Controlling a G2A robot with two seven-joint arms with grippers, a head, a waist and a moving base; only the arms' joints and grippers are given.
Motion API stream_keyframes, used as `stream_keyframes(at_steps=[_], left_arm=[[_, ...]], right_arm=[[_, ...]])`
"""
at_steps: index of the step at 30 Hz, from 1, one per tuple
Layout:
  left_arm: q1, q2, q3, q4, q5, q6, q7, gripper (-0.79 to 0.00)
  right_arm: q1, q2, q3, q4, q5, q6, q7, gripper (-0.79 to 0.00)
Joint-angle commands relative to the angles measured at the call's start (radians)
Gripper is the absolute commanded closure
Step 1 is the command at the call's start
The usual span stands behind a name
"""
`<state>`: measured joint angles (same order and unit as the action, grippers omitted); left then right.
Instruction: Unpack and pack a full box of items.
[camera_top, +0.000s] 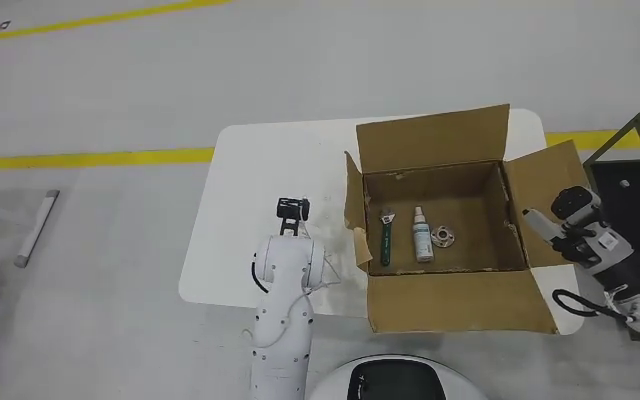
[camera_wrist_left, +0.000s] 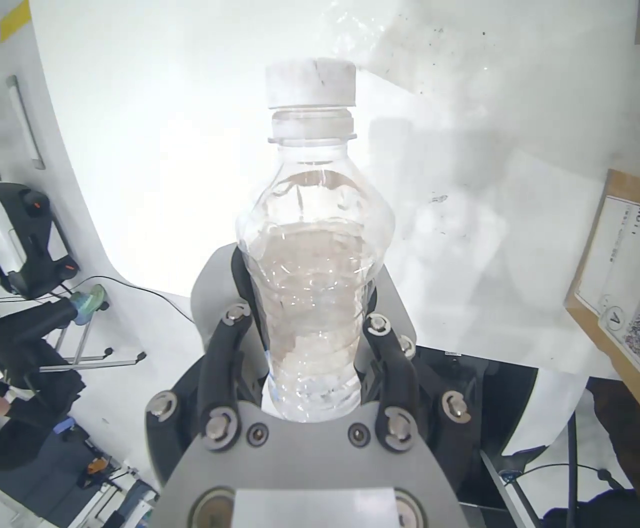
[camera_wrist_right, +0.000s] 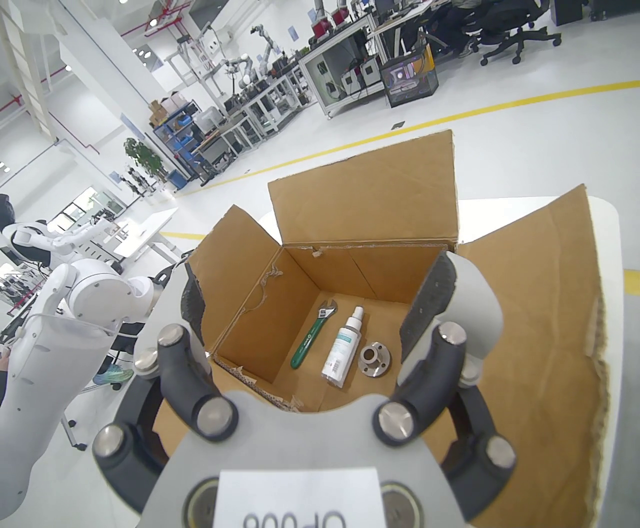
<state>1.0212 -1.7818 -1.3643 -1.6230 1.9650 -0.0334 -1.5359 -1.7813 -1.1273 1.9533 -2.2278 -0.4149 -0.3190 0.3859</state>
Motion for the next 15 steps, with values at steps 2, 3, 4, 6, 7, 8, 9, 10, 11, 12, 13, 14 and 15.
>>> stream_keyframes(at_steps=[2,3,4,6,7,8,9,10,11,12,13,14,15], left_arm=[[0.002,-0.015,-0.018,0.03,0.001,0.029,0.0,0.0],[0.002,-0.02,-0.025,0.044,0.008,0.035,0.0,0.0],[-0.001,-0.024,-0.033,0.059,0.015,0.042,0.0,0.0],[-0.011,-0.033,-0.044,0.078,0.027,0.049,0.0,0.0],[-0.017,-0.037,-0.048,0.086,0.033,0.048,0.0,0.0],[-0.021,-0.041,-0.052,0.095,0.04,0.048,0.0,0.0],[-0.025,-0.045,-0.055,0.104,0.043,0.045,0.0,0.0],[-0.03,-0.048,-0.058,0.115,0.058,0.035,0.0,0.0],[-0.034,-0.051,-0.063,0.123,0.062,0.033,0.0,-0.123],[-0.039,-0.055,-0.068,0.129,0.061,0.027,0.0,-0.142],[-0.043,-0.058,-0.072,0.135,0.062,0.02,0.0,-0.166],[-0.046,-0.062,-0.077,0.139,0.052,0.016,0.0,-0.209],[-0.05,-0.065,-0.081,0.144,0.054,0.012,0.0,-0.292]], right_arm=[[0.0,0.0,0.001,0.005,0.0,-0.004,0.001,-0.785],[0.001,0.0,0.0,0.006,0.002,-0.006,0.002,-0.785],[0.001,0.0,0.0,0.008,0.004,-0.007,0.002,-0.785],[0.001,0.0,-0.003,0.01,0.006,-0.011,0.005,-0.785],[0.001,0.0,-0.006,0.011,0.006,-0.014,0.006,-0.785],[0.001,0.001,-0.008,0.011,0.005,-0.017,0.009,-0.785],[0.001,0.001,-0.01,0.012,0.003,-0.019,0.01,-0.785],[0.001,0.001,-0.012,0.012,0.002,-0.021,0.011,-0.785],[0.002,0.001,-0.012,0.013,0.001,-0.022,0.011,-0.785],[0.002,0.001,-0.013,0.014,0.001,-0.022,0.01,-0.785],[0.002,0.001,-0.013,0.015,0.0,-0.023,0.011,-0.785],[0.003,0.001,-0.013,0.018,-0.001,-0.024,0.011,-0.785],[0.003,0.001,-0.012,0.021,-0.001,-0.024,0.012,-0.785]])
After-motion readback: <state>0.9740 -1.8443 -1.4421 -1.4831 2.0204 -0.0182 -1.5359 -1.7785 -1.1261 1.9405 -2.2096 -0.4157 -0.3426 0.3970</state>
